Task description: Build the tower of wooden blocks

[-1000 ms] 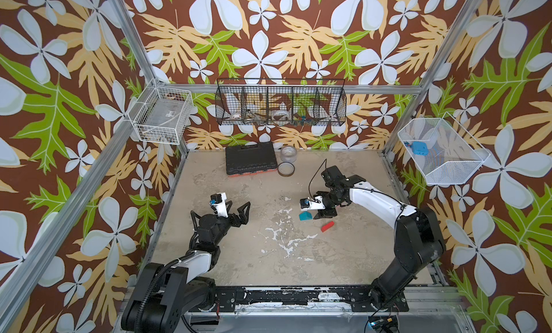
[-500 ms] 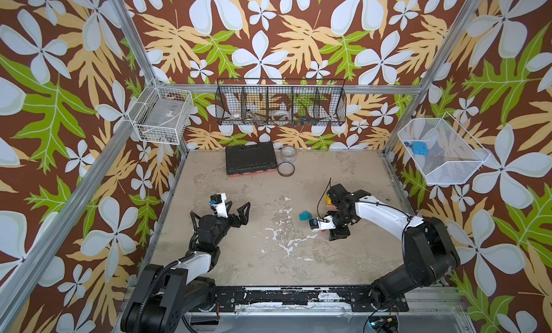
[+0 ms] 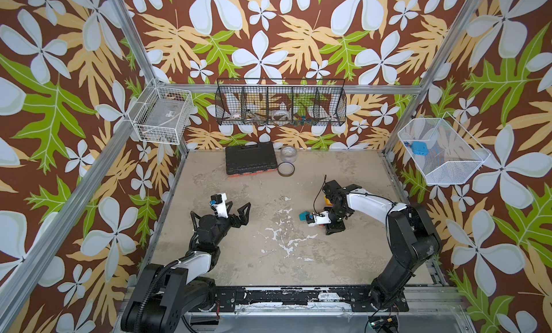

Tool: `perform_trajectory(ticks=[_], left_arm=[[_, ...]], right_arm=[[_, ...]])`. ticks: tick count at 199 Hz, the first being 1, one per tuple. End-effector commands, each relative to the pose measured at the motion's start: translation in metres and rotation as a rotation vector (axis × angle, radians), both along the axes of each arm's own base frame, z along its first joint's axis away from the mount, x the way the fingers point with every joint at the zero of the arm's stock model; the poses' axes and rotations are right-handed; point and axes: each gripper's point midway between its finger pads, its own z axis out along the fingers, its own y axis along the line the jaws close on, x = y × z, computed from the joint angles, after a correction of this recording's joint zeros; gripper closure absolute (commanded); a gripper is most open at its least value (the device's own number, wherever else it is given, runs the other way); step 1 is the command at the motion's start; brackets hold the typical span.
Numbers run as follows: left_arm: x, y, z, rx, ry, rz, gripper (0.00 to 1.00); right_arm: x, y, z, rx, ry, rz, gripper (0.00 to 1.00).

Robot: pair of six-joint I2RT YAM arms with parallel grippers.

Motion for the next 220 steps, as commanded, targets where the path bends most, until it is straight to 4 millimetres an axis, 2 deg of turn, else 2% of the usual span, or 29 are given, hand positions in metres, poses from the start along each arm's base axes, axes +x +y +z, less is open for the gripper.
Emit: perform_trajectory(ticks=[1,44,69,146,164,192,213,220], left_arm=[[0.002,-0.001,0.01,-0.008,-0.037,-0.006,0.0],[0.001,-0.002,0.01,-0.008,-0.038,-0.011,0.0],[0.002,-0.002,0.01,-0.009,-0.039,-0.011,0.0],[0.002,-0.002,0.01,-0.009,-0.038,-0.012,0.0],[0.001,-0.002,0.009,-0.008,-0.035,-0.012,0.0],[0.002,-0.002,0.01,-0.009,-0.037,-0.012,0.0],[0.002,-0.002,0.01,-0.008,-0.038,-0.011,0.0],[0.001,-0.002,0.01,-0.008,-0.036,-0.011,0.0]], right_arm=[[0.0,0.003,0.003,0.011,0.007,0.016,0.54],[0.009,0.009,0.024,0.066,-0.084,0.03,0.53],[0.016,0.007,0.031,0.063,-0.143,0.007,0.47],[0.013,-0.002,0.004,0.025,-0.086,-0.033,0.48],[0.012,-0.001,0.0,0.027,-0.074,-0.035,0.56],[0.018,0.005,0.007,0.045,-0.096,-0.045,0.83],[0.022,0.019,0.014,0.078,-0.149,-0.064,1.0],[0.021,0.026,0.015,0.078,-0.166,-0.062,1.0]])
